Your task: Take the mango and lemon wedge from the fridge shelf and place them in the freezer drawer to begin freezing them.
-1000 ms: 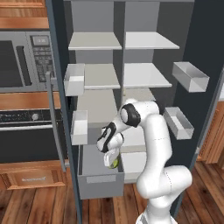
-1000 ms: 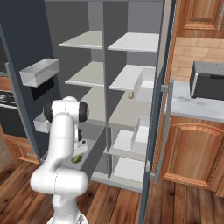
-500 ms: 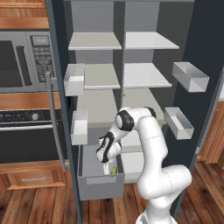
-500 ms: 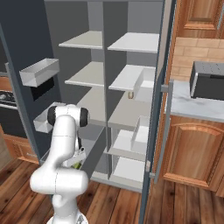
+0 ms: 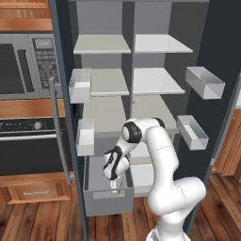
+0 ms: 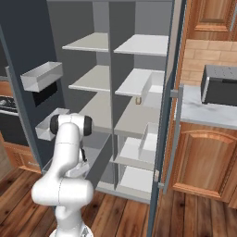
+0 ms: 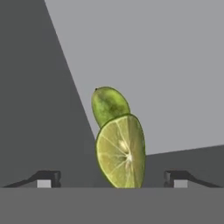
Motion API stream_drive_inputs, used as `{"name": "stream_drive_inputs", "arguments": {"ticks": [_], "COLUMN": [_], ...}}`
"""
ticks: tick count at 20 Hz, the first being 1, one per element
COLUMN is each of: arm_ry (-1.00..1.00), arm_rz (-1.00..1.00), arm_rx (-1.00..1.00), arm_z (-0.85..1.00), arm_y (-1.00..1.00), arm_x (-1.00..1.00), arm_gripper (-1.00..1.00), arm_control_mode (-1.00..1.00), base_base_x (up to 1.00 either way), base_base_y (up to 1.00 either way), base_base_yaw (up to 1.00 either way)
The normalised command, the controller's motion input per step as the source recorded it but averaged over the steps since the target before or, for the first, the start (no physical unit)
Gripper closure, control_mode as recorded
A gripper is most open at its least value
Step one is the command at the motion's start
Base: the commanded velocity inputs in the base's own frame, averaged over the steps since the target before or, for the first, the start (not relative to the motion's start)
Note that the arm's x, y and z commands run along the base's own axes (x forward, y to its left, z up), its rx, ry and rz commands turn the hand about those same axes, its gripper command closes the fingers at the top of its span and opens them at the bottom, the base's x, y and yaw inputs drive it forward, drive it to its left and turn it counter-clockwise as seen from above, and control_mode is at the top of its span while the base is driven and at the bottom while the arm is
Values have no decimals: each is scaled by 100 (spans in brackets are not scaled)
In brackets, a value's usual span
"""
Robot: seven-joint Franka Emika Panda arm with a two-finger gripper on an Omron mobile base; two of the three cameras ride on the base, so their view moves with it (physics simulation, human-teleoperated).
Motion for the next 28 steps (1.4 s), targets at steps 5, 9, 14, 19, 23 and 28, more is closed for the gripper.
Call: {"name": "stream_drive_inputs", "arguments": {"ticks": [5,9,14,19,23,28], "arm_ry": [-8,-9,-6,-6,-7,-6], "arm_rz": [0,0,0,0,0,0], "arm_rx": [0,3,8,4,1,1], "arm_z": [40,61,83,100,100,100], "arm_y": [-15,-39,-33,-29,-37,-37], "arm_x": [15,22,3,-24,-41,-60], "arm_gripper": [-100,-100,-100,-100,-100,-100], "arm_control_mode": [-100,-100,-100,-100,-100,-100], "base_base_x": [0,0,0,0,0,0], "base_base_y": [0,0,0,0,0,0], "base_base_yaw": [0,0,0,0,0,0]}}
